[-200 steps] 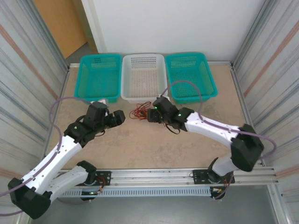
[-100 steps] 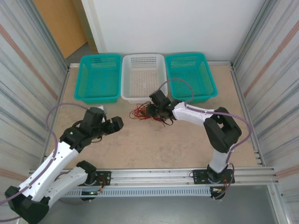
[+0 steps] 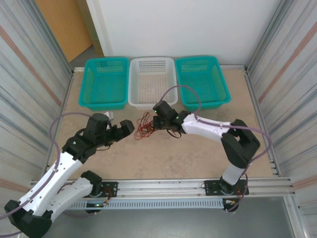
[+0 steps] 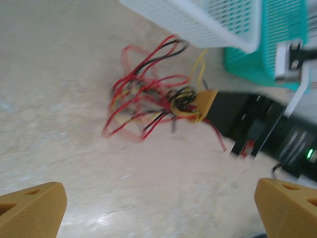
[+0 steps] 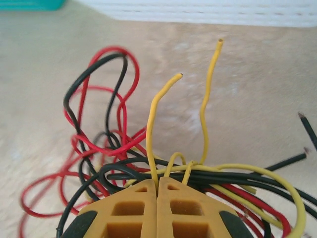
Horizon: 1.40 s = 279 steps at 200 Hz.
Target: Untangle the cables
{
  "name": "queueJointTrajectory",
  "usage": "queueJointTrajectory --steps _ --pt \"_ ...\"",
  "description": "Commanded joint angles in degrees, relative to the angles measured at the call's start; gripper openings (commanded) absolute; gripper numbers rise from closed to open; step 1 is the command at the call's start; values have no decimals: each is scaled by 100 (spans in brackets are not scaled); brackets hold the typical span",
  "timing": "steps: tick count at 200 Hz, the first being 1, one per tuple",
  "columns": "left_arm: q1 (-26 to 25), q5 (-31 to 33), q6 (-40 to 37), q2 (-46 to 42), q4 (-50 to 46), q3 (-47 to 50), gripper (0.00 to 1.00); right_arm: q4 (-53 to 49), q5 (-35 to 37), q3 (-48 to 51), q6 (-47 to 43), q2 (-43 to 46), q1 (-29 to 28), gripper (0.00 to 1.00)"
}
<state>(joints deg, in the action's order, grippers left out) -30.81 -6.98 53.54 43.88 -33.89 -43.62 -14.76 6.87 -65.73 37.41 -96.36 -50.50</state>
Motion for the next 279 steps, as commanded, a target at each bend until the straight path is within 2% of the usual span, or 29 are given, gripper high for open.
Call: queueJointTrajectory --steps 1,26,61,103,131,153,178,205,232,250,279 --pt "-158 -298 972 -132 1095 157 99 136 454 125 -331 907 -508 0" --pt "-494 119 1567 32 1499 127 99 202 1052 151 -377 1398 -963 0" --pt "-853 466 2503 -57 1549 288 99 668 1397 310 -180 1920 -1154 0" --pt "-901 847 2580 -683 855 139 99 731 2143 394 228 2207 -1184 0" --pt "-983 510 2999 -579 1365 429 99 1098 1980 471 435 2323 -1170 0" --pt "-1353 606 3158 -121 2325 646 99 1161 1861 343 458 2256 -1224 0" --pt "-1393 590 3192 455 3047 587 99 1409 1617 390 657 2270 -1228 0" --pt "-1184 721 3261 628 3793 664 99 1644 1459 408 736 2234 -1278 0" --pt "-1008 745 3311 749 3795 527 99 2040 1258 584 935 2225 -1291 0" --pt "-936 890 3520 757 4117 696 99 2351 1169 712 1016 2196 -1360 0" --pt "-727 716 3786 1016 4482 762 99 2566 968 679 1005 2037 -1446 0"
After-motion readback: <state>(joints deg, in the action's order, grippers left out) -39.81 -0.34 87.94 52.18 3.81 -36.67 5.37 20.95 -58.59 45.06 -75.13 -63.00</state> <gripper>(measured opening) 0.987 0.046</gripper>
